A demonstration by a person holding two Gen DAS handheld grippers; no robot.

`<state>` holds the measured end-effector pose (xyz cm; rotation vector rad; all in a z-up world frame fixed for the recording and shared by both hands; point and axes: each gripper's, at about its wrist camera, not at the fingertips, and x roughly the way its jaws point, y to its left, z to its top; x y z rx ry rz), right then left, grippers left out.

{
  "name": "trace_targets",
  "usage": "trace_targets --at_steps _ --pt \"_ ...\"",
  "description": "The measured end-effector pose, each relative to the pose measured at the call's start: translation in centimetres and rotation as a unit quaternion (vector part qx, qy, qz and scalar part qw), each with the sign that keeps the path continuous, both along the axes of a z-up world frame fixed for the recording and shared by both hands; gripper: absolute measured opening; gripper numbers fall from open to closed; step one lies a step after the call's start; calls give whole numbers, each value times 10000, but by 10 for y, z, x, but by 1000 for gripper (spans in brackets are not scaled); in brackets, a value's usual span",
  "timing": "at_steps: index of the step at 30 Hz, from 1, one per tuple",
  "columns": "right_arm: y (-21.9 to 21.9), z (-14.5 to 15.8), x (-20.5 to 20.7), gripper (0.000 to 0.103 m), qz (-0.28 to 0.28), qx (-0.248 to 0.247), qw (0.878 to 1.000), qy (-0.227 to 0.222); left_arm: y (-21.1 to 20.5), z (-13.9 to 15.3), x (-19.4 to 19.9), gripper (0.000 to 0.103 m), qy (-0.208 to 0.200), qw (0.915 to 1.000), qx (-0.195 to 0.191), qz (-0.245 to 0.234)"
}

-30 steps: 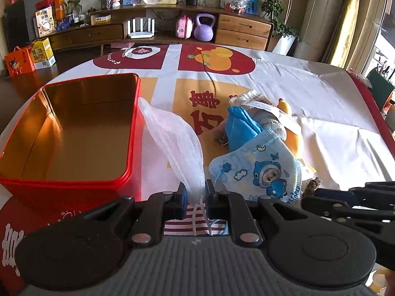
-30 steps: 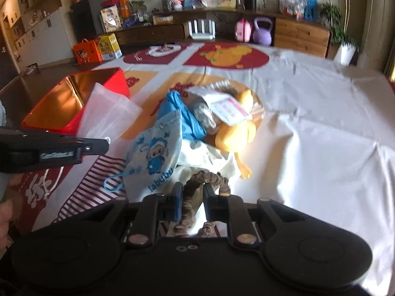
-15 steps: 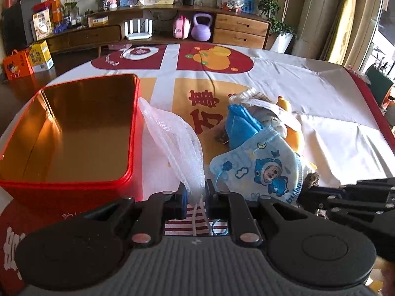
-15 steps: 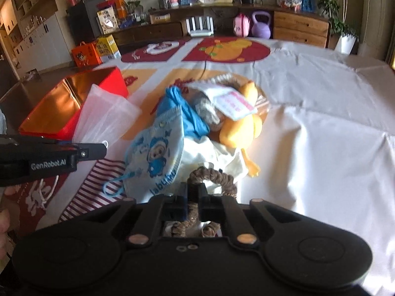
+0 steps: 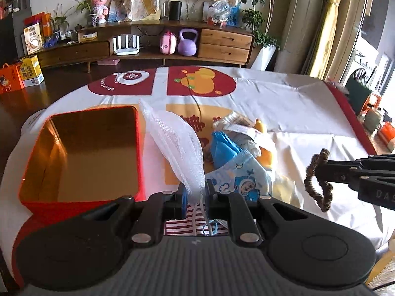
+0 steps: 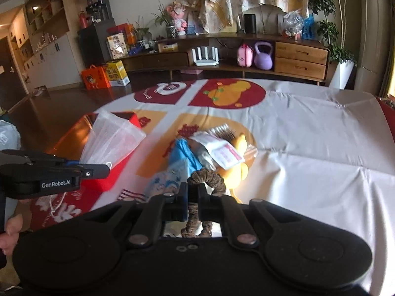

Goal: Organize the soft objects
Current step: 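Carry the mesh bag and bracelet with both tools over the red tin box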

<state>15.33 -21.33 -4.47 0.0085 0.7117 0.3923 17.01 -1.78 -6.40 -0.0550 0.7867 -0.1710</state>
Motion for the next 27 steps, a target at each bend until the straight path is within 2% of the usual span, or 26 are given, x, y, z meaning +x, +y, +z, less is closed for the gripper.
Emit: trace_targets --at_steps 8,14,27 --pt "7 38 -5 7 174 146 9993 -300 23 25 -11 13 -178 9997 -83 107" --pt "15 58 0 7 305 272 9985 -353 40 38 -14 13 -282 9995 -68 139" --pt "106 70 19 7 1197 40 9920 -398 106 48 4 13 -106 9995 -52 304"
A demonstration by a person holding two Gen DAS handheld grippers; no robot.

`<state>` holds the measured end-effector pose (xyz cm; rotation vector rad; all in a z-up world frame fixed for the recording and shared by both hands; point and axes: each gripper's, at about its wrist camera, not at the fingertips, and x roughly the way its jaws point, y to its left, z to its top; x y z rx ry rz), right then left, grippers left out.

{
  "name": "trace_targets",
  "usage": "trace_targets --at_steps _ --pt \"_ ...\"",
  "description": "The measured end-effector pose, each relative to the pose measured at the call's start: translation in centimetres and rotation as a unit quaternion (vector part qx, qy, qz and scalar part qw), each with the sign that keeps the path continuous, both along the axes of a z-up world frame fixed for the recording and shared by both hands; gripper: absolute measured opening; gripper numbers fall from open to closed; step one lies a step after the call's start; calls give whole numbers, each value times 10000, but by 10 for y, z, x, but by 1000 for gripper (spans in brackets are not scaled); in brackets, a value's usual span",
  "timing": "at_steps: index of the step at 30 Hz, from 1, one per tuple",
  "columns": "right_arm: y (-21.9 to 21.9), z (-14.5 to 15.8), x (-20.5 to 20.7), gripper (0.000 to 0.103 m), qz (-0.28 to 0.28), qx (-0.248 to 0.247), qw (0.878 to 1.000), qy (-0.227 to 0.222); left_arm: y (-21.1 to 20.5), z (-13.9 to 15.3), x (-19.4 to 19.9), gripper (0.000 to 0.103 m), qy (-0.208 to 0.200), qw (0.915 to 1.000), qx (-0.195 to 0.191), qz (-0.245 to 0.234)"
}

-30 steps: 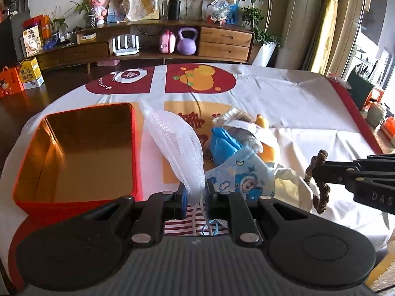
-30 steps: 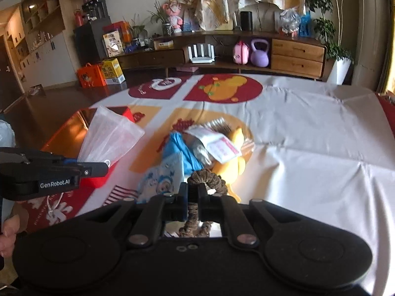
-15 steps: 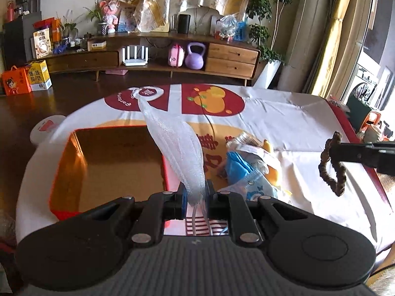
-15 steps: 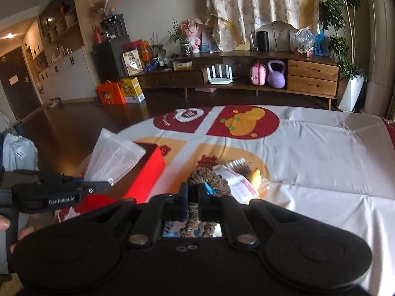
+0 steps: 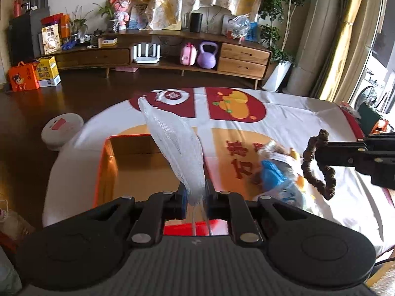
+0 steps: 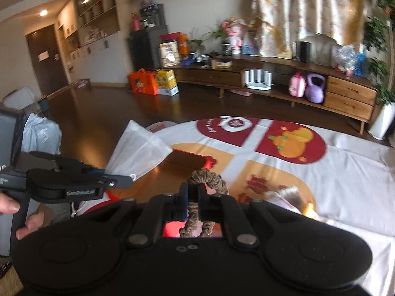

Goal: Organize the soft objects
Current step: 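Carry the mesh bag and bracelet with both tools over the red tin box, then open both tools to drop the mesh bag and bracelet into the box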

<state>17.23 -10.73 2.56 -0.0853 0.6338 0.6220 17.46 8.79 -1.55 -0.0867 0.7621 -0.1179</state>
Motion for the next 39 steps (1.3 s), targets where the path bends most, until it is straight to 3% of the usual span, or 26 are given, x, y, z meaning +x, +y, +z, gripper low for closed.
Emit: trace_targets --at_steps 8,16,29,39 --pt "62 -14 19 7 506 -206 9985 70 31 -17 27 13 324 9994 108 19" --pt "106 -46 41 7 714 -436 9960 312 54 -47 59 13 733 9970 99 -204" --pt "146 -105 81 7 771 -993 9891 761 68 -91 104 13 1334 9906 -60 -289" --pt "157 -125 89 7 803 -1180 9838 1085 69 -111 121 13 1764 9837 11 -359"
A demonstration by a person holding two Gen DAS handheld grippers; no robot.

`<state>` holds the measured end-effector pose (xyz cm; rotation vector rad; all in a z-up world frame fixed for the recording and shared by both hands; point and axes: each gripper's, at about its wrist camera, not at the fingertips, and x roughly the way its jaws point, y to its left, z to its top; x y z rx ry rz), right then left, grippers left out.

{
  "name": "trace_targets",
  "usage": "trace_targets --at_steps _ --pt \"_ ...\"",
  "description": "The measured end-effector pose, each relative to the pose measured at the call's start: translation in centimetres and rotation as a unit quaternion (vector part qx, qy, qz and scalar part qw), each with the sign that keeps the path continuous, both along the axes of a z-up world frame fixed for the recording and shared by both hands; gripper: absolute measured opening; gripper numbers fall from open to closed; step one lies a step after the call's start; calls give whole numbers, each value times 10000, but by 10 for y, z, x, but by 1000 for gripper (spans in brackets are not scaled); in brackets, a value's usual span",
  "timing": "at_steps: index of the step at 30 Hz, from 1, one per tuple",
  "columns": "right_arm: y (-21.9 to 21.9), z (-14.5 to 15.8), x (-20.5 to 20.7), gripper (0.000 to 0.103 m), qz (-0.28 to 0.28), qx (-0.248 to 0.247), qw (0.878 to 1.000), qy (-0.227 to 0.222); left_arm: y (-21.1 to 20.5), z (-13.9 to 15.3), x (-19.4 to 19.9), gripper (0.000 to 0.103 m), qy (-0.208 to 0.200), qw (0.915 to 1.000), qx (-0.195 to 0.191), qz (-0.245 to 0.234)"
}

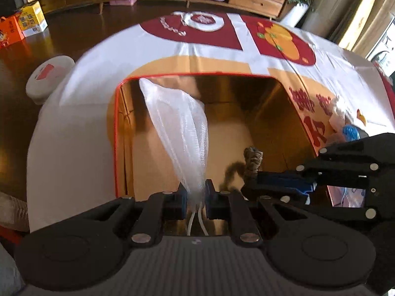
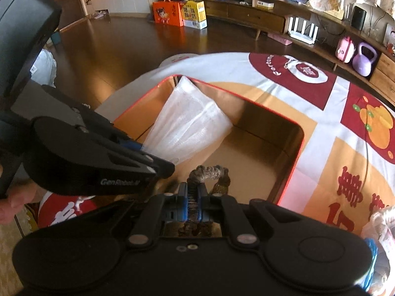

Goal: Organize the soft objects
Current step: 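Open both tools to drop the mesh bag and bracelet into the box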

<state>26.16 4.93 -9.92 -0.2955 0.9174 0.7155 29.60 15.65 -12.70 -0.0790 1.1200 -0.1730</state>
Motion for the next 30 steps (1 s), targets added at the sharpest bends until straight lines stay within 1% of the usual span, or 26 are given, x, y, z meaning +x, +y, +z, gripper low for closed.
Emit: trace_targets --at_steps 3,4,7,12,17,18,20,21,22,24,30 --pt "2 -4 -2 8 9 -101 9999 47 -4 -3 2 13 78 9998 112 -122" --pt "3 -5 0 12 5 -114 9999 69 -4 -4 2 13 101 9998 108 -115" --pt "2 -10 1 17 14 -120 9997 214 -4 -4 5 13 148 9998 111 -57" --pt "1 -11 -5 17 102 -169 9996 213 -6 -3 6 14 158 9996 208 -59" --pt "-5 -5 -5 20 -12 -73 9998 165 -5 1 2 16 86 9997 242 -11" --pt "-7 -3 -4 21 -44 -57 9998 160 -5 2 1 19 74 9997 236 -17" --pt "-12 1 -5 24 -93 26 9998 165 -5 4 -1 28 29 9996 271 -7" --pt "-14 3 -5 25 -114 64 9998 168 -4 6 -3 39 7 9996 294 11" --pt "-16 5 -5 26 -127 97 9997 161 -4 7 -4 55 -16 9995 300 19" --pt "-19 9 -7 28 -136 131 9998 119 -3 11 -7 60 -121 9993 339 73" --pt "-29 22 -13 34 -192 260 9995 26 0 26 -17 60 -268 9989 309 220"
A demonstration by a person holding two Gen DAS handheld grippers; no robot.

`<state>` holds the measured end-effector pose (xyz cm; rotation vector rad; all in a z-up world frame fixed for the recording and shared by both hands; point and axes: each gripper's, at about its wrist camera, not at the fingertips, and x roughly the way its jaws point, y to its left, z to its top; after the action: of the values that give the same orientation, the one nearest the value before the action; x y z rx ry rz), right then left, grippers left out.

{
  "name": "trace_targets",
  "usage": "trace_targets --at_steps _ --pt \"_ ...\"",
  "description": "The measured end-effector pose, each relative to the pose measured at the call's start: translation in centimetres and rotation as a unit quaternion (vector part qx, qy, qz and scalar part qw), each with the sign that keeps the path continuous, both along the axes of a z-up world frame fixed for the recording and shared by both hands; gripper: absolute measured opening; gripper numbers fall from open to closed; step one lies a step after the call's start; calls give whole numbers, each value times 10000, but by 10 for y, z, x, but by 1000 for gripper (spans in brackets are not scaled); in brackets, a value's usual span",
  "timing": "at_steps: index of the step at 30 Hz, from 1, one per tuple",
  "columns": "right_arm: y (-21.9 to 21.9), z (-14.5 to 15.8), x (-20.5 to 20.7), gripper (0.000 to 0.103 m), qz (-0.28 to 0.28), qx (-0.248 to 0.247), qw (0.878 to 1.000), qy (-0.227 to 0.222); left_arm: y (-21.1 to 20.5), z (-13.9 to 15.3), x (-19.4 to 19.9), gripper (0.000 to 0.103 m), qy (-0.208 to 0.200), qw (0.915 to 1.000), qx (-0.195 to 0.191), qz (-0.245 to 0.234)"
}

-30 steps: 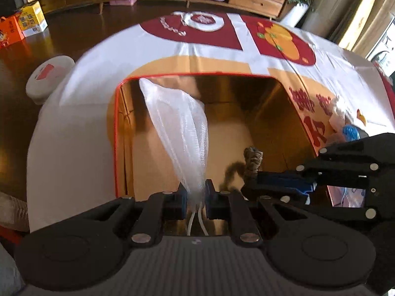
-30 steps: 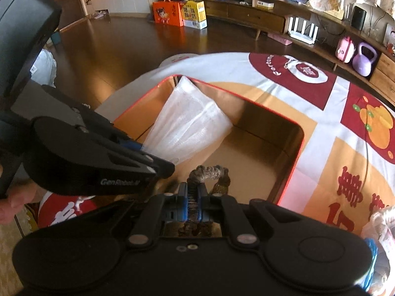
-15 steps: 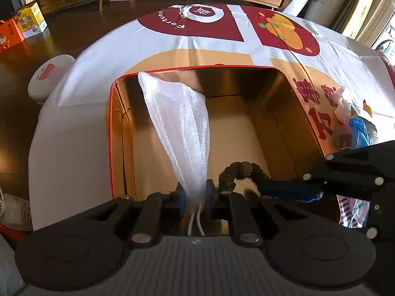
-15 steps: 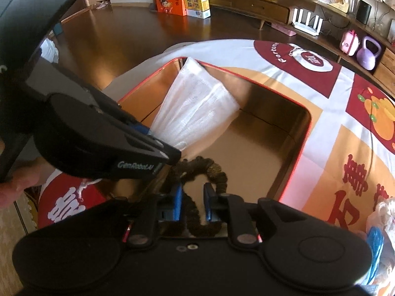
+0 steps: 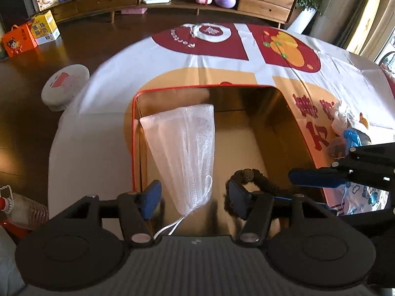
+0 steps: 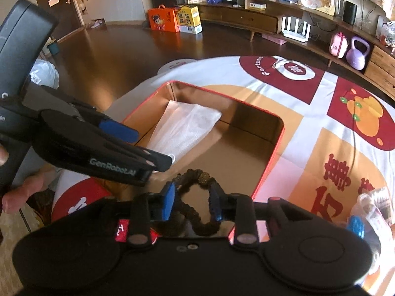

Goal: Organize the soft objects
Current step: 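Open both tools to drop the mesh bag and bracelet into the box, then move both tools back toward the remaining pile of items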

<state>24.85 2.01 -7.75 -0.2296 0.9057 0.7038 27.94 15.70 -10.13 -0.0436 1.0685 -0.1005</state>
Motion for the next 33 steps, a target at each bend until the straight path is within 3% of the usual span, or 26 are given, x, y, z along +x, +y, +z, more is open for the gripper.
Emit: trace_targets --at_steps 13,20,22,31,33 --pt "-29 37 -31 63 -119 348 9989 -290 -14 44 -41 60 -722 9972 144 106" --pt "-45 56 -51 71 -216 508 9975 -442 -27 64 -70 60 -1024 9945 143 165" --pt "-52 61 -55 74 -246 591 9970 -444 -30 70 -79 67 -1115 9935 122 194" --pt "-88 79 -81 89 -522 834 9922 -771 -52 88 -114 68 -1490 9885 103 256" --pt "-98 82 -86 92 -634 944 9900 -833 -58 91 -121 73 -1576 9871 64 271"
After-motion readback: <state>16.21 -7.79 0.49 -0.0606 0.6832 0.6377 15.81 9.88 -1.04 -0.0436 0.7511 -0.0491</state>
